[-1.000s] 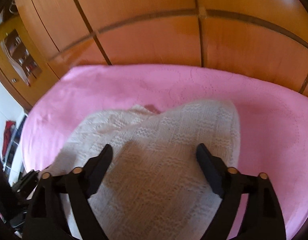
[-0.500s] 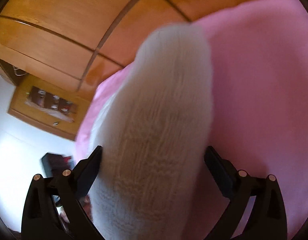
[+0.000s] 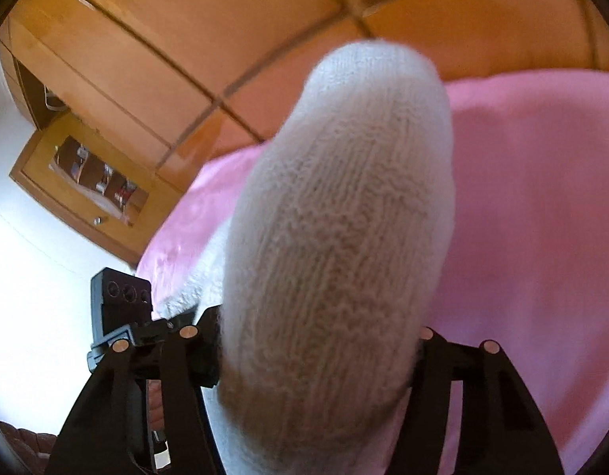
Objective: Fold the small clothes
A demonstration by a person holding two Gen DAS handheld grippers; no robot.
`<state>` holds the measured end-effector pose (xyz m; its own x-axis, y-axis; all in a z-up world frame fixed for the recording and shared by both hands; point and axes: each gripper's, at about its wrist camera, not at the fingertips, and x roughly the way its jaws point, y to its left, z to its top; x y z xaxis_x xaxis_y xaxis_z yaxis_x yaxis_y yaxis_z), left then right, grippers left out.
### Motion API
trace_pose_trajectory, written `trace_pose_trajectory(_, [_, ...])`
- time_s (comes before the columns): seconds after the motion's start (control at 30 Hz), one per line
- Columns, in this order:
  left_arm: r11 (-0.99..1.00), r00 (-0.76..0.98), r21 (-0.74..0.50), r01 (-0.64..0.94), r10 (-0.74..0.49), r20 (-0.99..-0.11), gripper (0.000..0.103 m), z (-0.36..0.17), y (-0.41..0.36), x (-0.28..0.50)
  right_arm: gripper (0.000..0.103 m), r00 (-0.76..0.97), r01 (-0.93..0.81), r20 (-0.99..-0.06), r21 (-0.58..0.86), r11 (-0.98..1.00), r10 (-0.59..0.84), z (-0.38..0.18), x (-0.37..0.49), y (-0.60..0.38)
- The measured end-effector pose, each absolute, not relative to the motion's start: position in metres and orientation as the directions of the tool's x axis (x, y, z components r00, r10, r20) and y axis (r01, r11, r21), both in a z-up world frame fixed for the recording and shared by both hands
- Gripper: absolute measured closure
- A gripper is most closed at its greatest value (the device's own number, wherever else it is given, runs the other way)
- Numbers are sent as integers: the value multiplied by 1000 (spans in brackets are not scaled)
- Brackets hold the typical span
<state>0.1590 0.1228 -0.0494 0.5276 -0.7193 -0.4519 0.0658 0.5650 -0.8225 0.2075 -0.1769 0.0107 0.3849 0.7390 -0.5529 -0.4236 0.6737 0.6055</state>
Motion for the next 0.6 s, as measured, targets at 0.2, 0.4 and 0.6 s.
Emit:
trace_pose_trajectory(0.2, [573, 401, -791, 215, -790, -464, 63, -23, 7, 204, 44, 564, -315, -513, 591, 743, 647, 32, 191, -292])
trace_pose_trajectory(0.4, [629, 272, -695, 347, -777, -568, 63, -17, -124, 238, 39, 658, -117, -579, 553, 825, 481, 10, 182, -392])
trace_pose_trajectory(0.6, [763, 300, -476, 437, -623, -723, 63, -25, -200, 224, 24, 675, 53, -624, 574, 817, 394, -27, 160, -443])
